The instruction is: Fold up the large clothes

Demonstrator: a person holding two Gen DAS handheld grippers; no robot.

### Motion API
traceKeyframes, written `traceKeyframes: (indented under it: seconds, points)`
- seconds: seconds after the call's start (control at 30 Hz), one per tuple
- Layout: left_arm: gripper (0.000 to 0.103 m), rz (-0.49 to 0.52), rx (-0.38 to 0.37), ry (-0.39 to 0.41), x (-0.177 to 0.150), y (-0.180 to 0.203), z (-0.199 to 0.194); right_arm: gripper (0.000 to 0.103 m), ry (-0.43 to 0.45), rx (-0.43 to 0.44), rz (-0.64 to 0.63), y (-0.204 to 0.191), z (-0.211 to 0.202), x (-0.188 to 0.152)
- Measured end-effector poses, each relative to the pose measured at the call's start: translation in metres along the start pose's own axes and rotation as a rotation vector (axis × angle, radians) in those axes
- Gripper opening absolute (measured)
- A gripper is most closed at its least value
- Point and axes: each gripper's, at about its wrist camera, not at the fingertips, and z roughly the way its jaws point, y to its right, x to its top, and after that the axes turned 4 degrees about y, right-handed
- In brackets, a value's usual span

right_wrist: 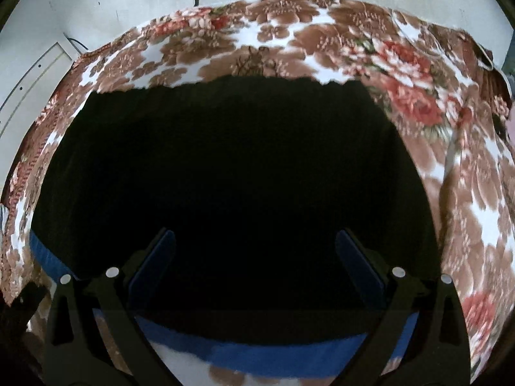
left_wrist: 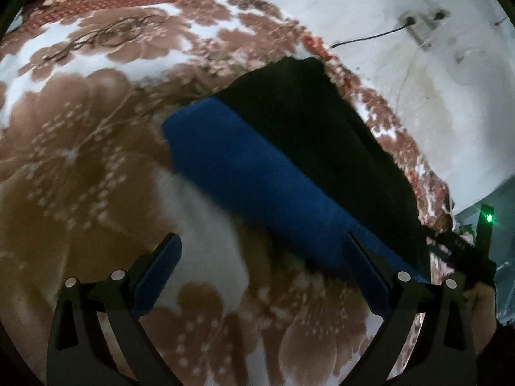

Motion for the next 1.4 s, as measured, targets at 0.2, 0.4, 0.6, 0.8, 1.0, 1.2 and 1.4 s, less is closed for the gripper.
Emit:
traceKeyframes:
  seconds: [0.2,0.4,0.6,0.8,1.0,1.2,1.4]
  points:
    - [0.097,-0.035,-0.034,0.054,0.015,-0.009,0.031,0.098,-0.022,-0.004,-0.023,-0.011,-0.002,-0.012]
    - [0.097,-0.075,-0.083,0.093,0.034,-0.01,0.05,0.098,-0.029,0.0,-0.029,-0.015,0.001,-0.01]
    - [0.097,-0.055,-0.178,0.136,0.062,0.017,0.049,0.098,-0.041,-0.004,-0.004,-0.017,0.006,-0.012]
    - [0.097,-0.06,-0.134,0.102,0.058,0.014,0.061,0.098,-0.058,-0.02,0.004,-0.017,0.014,-0.019]
    - [0.097,-0.022,-0.073,0.083,0.044,0.007,0.075,0.098,-0.052,-0.037,0.0,-0.022,0.017,-0.017]
    - [0.097,-0.048,-0.178,0.095,0.068,0.037,0.086,0.098,-0.048,-0.059,0.016,-0.027,0.019,-0.015]
    - [0.087,-0.03,-0.169,0.072,0.055,0.015,0.096,0.098,-0.039,-0.086,0.006,-0.04,0.02,-0.007]
